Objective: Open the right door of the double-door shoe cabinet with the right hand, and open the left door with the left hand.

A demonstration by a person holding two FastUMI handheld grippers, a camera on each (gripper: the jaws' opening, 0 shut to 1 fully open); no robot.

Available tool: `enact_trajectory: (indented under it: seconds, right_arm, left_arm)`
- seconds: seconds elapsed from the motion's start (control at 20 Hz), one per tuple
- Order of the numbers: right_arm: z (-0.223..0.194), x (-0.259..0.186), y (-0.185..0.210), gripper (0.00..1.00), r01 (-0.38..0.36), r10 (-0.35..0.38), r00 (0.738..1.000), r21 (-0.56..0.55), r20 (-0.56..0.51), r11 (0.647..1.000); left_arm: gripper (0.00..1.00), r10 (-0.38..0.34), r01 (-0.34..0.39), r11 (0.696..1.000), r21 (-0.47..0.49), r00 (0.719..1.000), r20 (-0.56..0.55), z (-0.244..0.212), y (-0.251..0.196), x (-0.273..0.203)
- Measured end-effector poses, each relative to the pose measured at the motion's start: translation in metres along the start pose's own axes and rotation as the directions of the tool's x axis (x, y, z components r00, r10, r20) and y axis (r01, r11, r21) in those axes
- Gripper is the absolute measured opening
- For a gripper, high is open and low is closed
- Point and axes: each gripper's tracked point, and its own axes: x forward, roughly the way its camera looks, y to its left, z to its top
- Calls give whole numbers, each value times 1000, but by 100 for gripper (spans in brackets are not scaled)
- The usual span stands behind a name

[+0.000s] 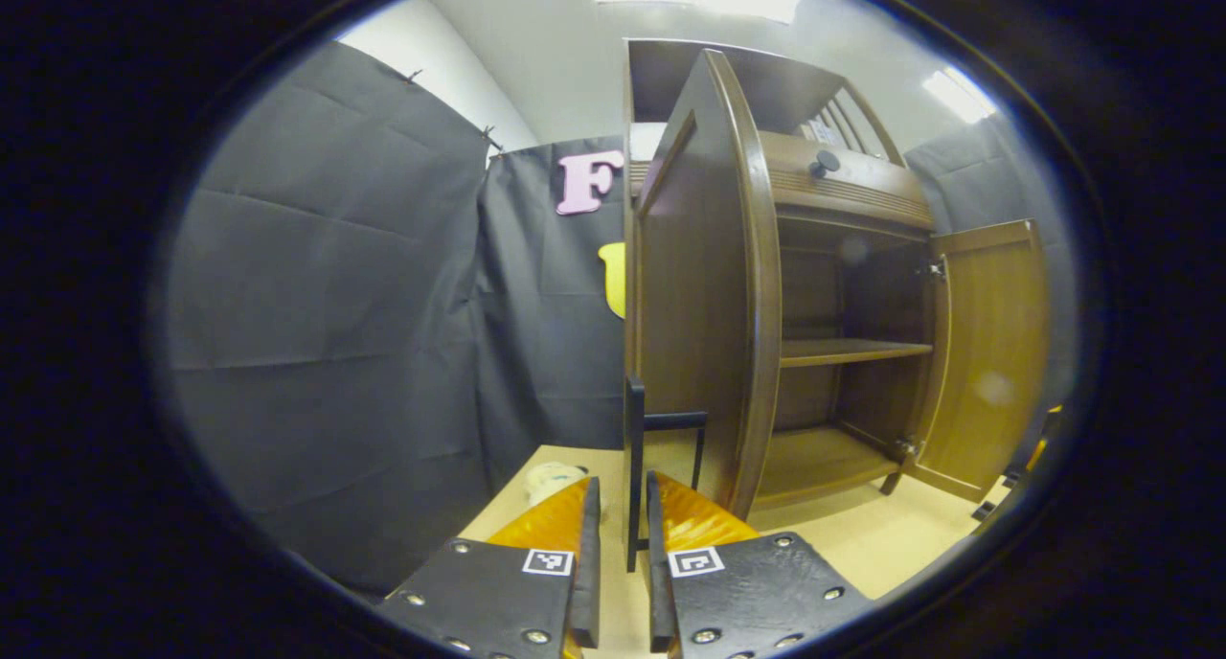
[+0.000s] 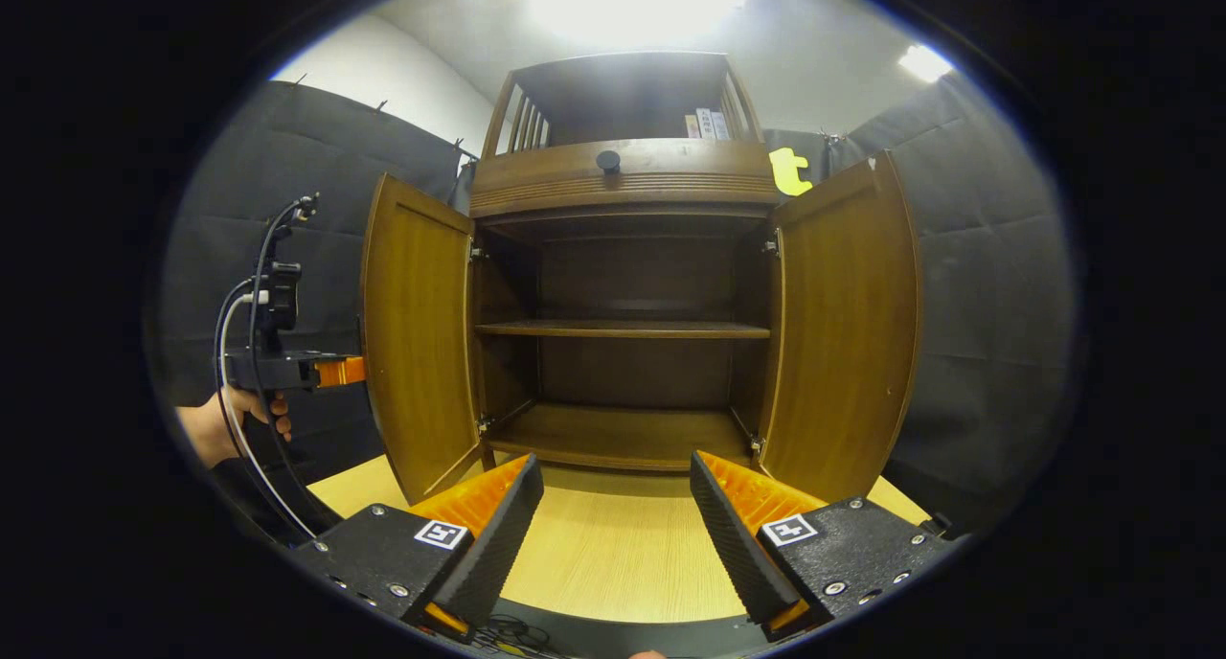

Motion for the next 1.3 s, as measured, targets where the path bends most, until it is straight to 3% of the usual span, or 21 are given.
enact_trajectory:
  seconds: [0.15, 0.3, 0.4, 0.45, 0.55, 0.6, 0.65, 0.8, 1.2, 1.3]
  right_arm:
    - [4, -5, -7, 94, 6, -6, 1000, -3, 9, 1000]
    - [10, -7, -20, 96, 22, -22, 1000, -9, 17, 1000]
    - [13, -10, -29, 96, 29, -29, 999, -11, 25, 1000]
    - [16, -12, -34, 96, 33, -33, 999, -13, 30, 999]
    - [17, -17, -43, 95, 32, -32, 999, -13, 25, 999]
    - [19, -21, -47, 94, 34, -33, 999, -12, 32, 999]
    - [22, -26, -53, 96, 38, -37, 998, -14, 41, 999]
    - [25, -37, -67, 95, 49, -48, 998, -20, 52, 999]
    - [39, -83, -96, 95, 82, -81, 992, -6, 94, 997]
    - [40, -94, -99, 95, 83, -83, 992, 1, 96, 997]
  left_arm:
    - [21, 38, -38, 999, 2, 999, 1, -1, 13, -5]
    - [27, 84, -84, 996, 4, 996, 10, -1, 27, -13]
    - [21, 127, -127, 992, 7, 992, 13, -1, 38, -20]
    - [27, 151, -151, 988, 13, 988, 17, 2, 43, -24]
    - [27, 203, -203, 979, 18, 979, 22, 6, 57, -35]
    - [21, 202, -203, 979, 11, 979, 25, 10, 58, -41]
    - [27, 199, -200, 980, 6, 980, 28, 14, 57, -46]
    - [27, 210, -212, 977, 23, 976, 50, 26, 50, -64]
    - [27, 124, -125, 992, 0, 988, 88, 50, -5, -140]
    - [21, 103, -103, 995, 4, 990, 98, 52, -21, -156]
